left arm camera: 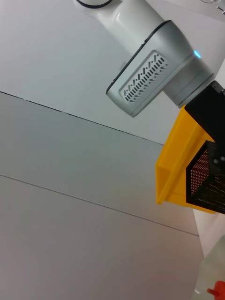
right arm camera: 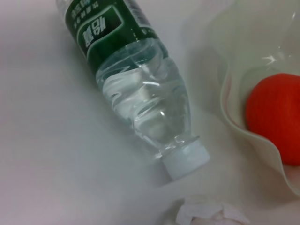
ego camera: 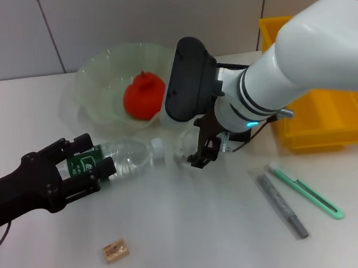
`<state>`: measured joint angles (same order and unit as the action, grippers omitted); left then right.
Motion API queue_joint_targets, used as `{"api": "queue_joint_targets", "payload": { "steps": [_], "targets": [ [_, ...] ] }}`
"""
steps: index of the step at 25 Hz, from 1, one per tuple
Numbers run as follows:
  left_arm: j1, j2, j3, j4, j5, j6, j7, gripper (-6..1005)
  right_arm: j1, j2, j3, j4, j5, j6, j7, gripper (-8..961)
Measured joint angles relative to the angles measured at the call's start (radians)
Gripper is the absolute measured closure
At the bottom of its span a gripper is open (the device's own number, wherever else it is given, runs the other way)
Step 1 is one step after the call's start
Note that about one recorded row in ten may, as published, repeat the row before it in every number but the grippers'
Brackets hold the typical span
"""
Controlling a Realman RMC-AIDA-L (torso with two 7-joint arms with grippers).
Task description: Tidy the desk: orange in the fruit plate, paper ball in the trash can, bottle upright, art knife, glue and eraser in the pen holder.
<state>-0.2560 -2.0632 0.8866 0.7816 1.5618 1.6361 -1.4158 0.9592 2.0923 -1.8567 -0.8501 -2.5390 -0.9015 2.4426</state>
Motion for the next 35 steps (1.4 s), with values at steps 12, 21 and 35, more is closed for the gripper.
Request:
{"api": "queue_joint_targets", "payload": {
  "steps": [12,21,35],
  "targets": [
    [0.005,0.0,0.0,-0.011,-0.002,-0.001,0.0,186,0.039,0.0,-0.068,0.086,0.04,0.071,0.011,268],
    [0.003,0.0,0.0,-0.013,-0.002,-0.001,0.0,186,0.036,0.0,-0.103,0.073,0.042,0.09,0.007,314],
    [0.013,0.007,-0.014,-0.013,0.026,-0.008,0.007,186,-0.241,-0.004,0.009,-0.791,-0.277,-0.548,0.228,388]
  ]
}}
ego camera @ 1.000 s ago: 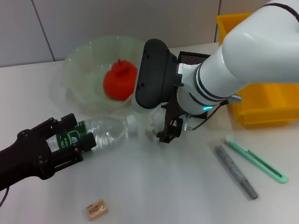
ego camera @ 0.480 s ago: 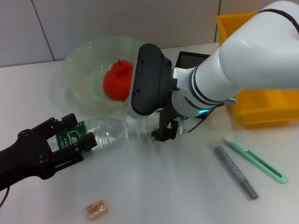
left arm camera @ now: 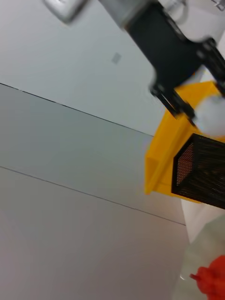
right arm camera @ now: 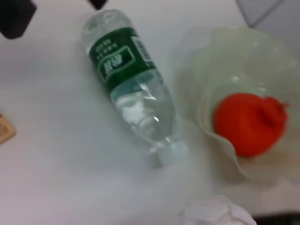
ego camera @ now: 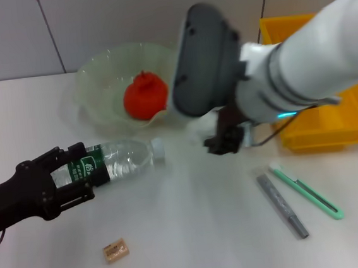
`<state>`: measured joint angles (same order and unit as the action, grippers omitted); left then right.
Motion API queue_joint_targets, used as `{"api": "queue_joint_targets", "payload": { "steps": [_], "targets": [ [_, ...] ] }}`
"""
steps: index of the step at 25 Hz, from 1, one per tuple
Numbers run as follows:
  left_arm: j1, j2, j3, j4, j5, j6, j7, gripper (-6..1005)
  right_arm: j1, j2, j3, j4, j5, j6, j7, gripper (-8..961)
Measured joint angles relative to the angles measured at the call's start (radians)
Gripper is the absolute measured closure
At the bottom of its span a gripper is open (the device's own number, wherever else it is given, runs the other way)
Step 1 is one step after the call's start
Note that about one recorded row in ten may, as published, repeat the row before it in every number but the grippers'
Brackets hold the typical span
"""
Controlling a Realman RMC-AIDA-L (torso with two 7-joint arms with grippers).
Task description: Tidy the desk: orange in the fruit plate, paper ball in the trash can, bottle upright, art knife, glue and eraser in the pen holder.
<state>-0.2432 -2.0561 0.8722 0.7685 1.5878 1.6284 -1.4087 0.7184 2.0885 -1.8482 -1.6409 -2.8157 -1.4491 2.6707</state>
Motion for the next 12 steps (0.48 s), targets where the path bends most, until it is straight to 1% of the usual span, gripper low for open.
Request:
{"api": "queue_joint_targets", "payload": {
  "steps": [1,3,4,5,6,7,9,10,11,12],
  "targets": [
    [0.0,0.0,0.0,0.0,0.0,0.0,0.0,186,0.0,0.0,0.0,0.0,0.0,0.0,0.0,388],
    [0.003,0.002,0.0,0.0,0.001,0.003,0.017,186,-0.033,0.001,0.021,-0.097,-0.025,-0.075,0.022,388],
    [0.003,0.002,0.0,0.0,0.001,0.003,0.017,186,-0.057,0.001,0.033,-0.148,-0.044,-0.109,0.033,388],
    [0.015,-0.002,-0.01,-0.001,-0.001,0.012,0.058,186,-0.115,0.001,0.068,-0.239,-0.08,-0.142,0.042,388],
    [0.015,-0.002,-0.01,-0.001,-0.001,0.012,0.058,186,-0.115,0.001,0.068,-0.239,-0.08,-0.142,0.042,388],
    [0.016,-0.003,-0.013,-0.002,-0.001,0.013,0.065,187,-0.143,0.001,0.092,-0.272,-0.09,-0.148,0.042,387],
    [0.016,-0.004,-0.014,-0.006,0.001,0.015,0.073,187,-0.199,0.002,0.157,-0.315,-0.094,-0.146,0.041,387],
    [0.016,-0.004,-0.014,-0.023,0.003,0.018,0.09,187,-0.246,0.002,0.229,-0.33,-0.085,-0.124,0.038,387],
    [0.016,-0.004,-0.015,-0.026,0.002,0.019,0.093,187,-0.246,0.002,0.229,-0.33,-0.085,-0.124,0.038,387],
    [0.016,-0.004,-0.015,-0.033,0.0,0.023,0.106,187,-0.298,0.0,0.31,-0.331,-0.051,-0.082,0.021,387]
  ]
}}
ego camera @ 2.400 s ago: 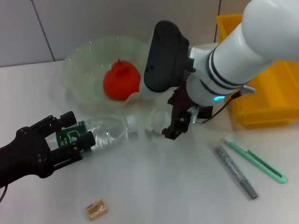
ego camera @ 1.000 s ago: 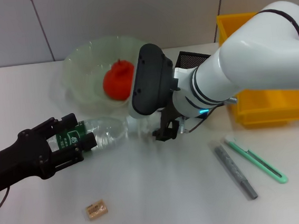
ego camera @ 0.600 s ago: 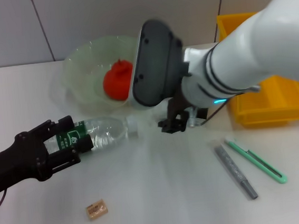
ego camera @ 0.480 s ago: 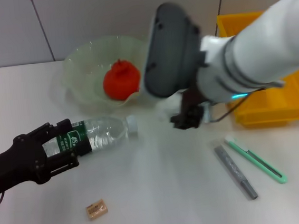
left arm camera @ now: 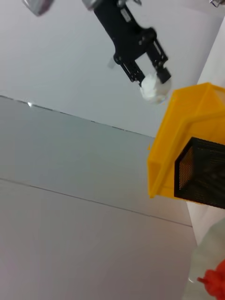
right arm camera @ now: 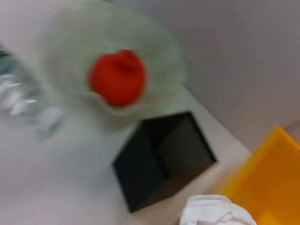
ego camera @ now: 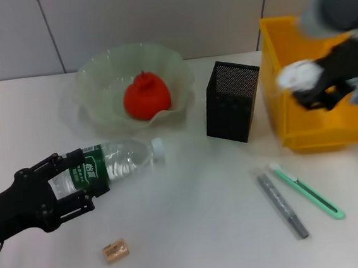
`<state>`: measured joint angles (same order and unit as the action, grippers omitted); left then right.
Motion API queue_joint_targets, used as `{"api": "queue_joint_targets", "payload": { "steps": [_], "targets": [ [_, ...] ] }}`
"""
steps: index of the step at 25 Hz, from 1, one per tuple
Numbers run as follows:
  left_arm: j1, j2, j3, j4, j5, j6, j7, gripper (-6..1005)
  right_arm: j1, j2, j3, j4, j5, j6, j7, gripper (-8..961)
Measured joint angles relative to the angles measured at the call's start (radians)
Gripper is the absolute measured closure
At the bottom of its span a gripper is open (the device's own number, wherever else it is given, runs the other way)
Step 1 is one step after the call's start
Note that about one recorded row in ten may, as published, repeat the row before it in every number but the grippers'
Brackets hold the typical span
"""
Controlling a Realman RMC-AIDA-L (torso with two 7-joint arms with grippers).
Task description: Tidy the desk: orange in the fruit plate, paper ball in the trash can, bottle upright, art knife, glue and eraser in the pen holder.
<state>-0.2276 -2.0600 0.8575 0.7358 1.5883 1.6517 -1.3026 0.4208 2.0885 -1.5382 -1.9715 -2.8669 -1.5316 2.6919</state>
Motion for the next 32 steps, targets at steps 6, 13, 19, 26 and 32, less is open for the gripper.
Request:
{"api": "queue_joint_targets", "payload": {
  "steps": [6,13,19,26,32],
  "targets": [
    [-0.009,0.003,-0.013,-0.038,-0.001,0.037,0.03,187,-0.082,-0.004,0.211,0.068,0.229,0.114,-0.138,388],
    [-0.02,0.016,-0.021,-0.093,-0.001,0.071,0.057,187,-0.073,-0.008,0.359,0.319,0.385,0.288,-0.308,389],
    [-0.021,0.017,-0.055,-0.115,-0.001,0.103,0.072,187,-0.042,-0.009,0.452,0.449,0.507,0.309,-0.442,388],
    [-0.031,0.014,-0.094,-0.11,-0.001,0.112,0.072,187,-0.017,-0.01,0.527,0.526,0.539,0.316,-0.521,300],
    [-0.059,0.016,-0.092,0.001,0.017,0.098,0.016,187,-0.051,-0.01,0.632,0.544,0.74,0.228,-0.696,202]
  ]
}}
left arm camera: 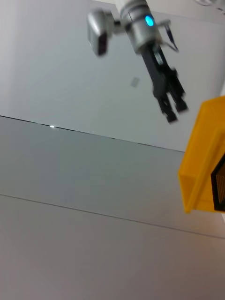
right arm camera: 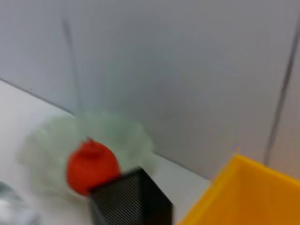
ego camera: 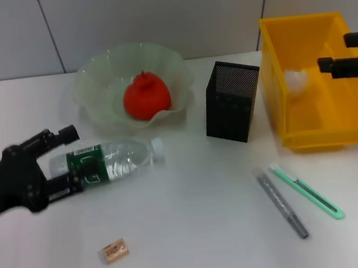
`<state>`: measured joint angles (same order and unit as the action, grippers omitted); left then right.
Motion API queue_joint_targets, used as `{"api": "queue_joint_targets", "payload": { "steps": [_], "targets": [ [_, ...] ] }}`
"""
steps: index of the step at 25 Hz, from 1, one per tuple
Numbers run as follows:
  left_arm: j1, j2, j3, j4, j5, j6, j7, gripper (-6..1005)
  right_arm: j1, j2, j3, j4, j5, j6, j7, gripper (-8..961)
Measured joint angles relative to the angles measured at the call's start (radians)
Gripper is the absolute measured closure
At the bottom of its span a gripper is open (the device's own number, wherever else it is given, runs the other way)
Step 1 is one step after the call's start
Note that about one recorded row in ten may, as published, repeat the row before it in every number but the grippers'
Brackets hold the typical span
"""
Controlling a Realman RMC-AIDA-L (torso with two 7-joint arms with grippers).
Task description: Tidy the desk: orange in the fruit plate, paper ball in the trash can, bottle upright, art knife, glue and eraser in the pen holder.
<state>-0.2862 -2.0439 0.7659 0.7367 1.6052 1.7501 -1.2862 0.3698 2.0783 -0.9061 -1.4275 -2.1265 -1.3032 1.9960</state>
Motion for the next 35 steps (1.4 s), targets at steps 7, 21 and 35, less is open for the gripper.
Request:
{"api": "queue_joint_targets", "payload": {
  "steps": [7,21,35],
  "targets": [
    [-0.094,-0.019,0.021,0.34,0.254,-0.066,-0.284,188,-0.075,-0.001,0.194,0.025,0.222,-0.329,-0.239,177],
    [-0.3,-0.027,0.473,0.599,0.699,-0.257,-0.645,188,-0.126,-0.012,0.29,0.11,0.167,-0.644,-0.374,177],
    [-0.376,-0.035,0.937,0.532,0.981,-0.629,-0.869,191,-0.132,-0.013,0.327,0.109,0.074,-0.661,-0.354,176]
  ]
}}
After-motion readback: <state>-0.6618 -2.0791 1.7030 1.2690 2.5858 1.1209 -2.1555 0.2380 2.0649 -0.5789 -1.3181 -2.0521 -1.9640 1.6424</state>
